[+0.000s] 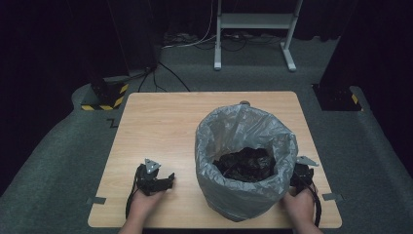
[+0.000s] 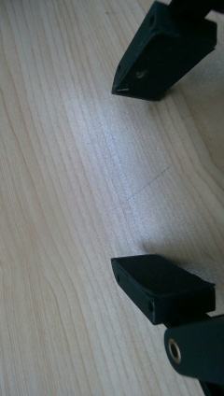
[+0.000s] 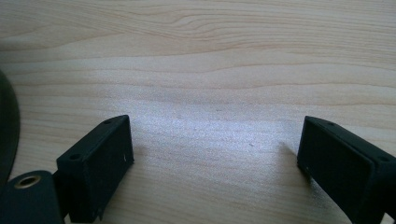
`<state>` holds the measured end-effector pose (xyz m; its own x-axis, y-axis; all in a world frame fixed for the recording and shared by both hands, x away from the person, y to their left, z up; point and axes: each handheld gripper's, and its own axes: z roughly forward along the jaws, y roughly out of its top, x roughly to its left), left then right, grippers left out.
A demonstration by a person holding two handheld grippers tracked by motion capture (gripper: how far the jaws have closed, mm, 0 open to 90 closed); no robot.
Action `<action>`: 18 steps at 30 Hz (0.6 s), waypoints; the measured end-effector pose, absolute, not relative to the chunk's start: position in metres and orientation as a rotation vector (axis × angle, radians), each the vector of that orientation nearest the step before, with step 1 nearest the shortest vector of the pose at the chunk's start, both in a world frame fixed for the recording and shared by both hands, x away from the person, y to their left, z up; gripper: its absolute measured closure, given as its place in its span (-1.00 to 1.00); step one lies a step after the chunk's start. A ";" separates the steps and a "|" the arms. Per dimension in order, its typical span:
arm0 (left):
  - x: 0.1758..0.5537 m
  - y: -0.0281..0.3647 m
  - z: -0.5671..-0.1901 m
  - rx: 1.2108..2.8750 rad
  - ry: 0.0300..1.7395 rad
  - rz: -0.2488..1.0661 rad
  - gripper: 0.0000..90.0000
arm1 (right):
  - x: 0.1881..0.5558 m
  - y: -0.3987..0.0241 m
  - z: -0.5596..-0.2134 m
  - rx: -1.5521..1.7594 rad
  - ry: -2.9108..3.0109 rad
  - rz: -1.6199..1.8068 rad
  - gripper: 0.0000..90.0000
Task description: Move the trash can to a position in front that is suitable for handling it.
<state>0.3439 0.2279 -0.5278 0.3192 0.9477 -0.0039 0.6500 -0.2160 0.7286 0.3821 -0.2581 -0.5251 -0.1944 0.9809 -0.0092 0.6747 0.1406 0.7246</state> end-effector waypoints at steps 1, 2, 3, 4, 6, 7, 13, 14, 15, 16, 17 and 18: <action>0.343 0.228 -0.528 1.958 1.407 0.606 -0.68 | 0.382 -0.258 -0.525 1.584 1.932 0.820 -0.78; 0.343 0.228 -0.528 1.956 1.408 0.603 -0.68 | 0.383 -0.258 -0.525 1.584 1.931 0.820 -0.78; 0.343 0.228 -0.528 1.956 1.408 0.603 -0.68 | 0.383 -0.258 -0.525 1.584 1.931 0.820 -0.78; 0.343 0.228 -0.528 1.956 1.408 0.603 -0.68 | 0.383 -0.258 -0.525 1.584 1.931 0.820 -0.78; 0.343 0.228 -0.528 1.956 1.408 0.603 -0.68 | 0.383 -0.258 -0.525 1.584 1.931 0.820 -0.78; 0.343 0.228 -0.528 1.956 1.407 0.603 -0.68 | 0.383 -0.258 -0.525 1.584 1.931 0.820 -0.78; 0.342 0.229 -0.528 1.954 1.408 0.601 -0.67 | 0.383 -0.257 -0.525 1.589 1.924 0.815 -0.78; 0.342 0.229 -0.528 1.954 1.409 0.597 -0.67 | 0.383 -0.257 -0.525 1.589 1.922 0.816 -0.78; 0.342 0.229 -0.528 1.953 1.406 0.595 -0.67 | 0.383 -0.257 -0.525 1.589 1.923 0.815 -0.78; 0.342 0.229 -0.528 1.953 1.404 0.594 -0.68 | 0.383 -0.257 -0.525 1.590 1.923 0.815 -0.78; 0.342 0.229 -0.528 1.956 1.400 0.594 -0.68 | 0.383 -0.257 -0.525 1.595 1.923 0.816 -0.78; 0.342 0.229 -0.528 1.958 1.398 0.595 -0.68 | 0.383 -0.257 -0.525 1.595 1.924 0.821 -0.77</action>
<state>0.3423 0.2292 -0.5276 0.3284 0.9445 -0.0081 0.6490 -0.2194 0.7285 0.3828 -0.2571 -0.5249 -0.1839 0.9829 -0.0033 0.6779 0.1292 0.7237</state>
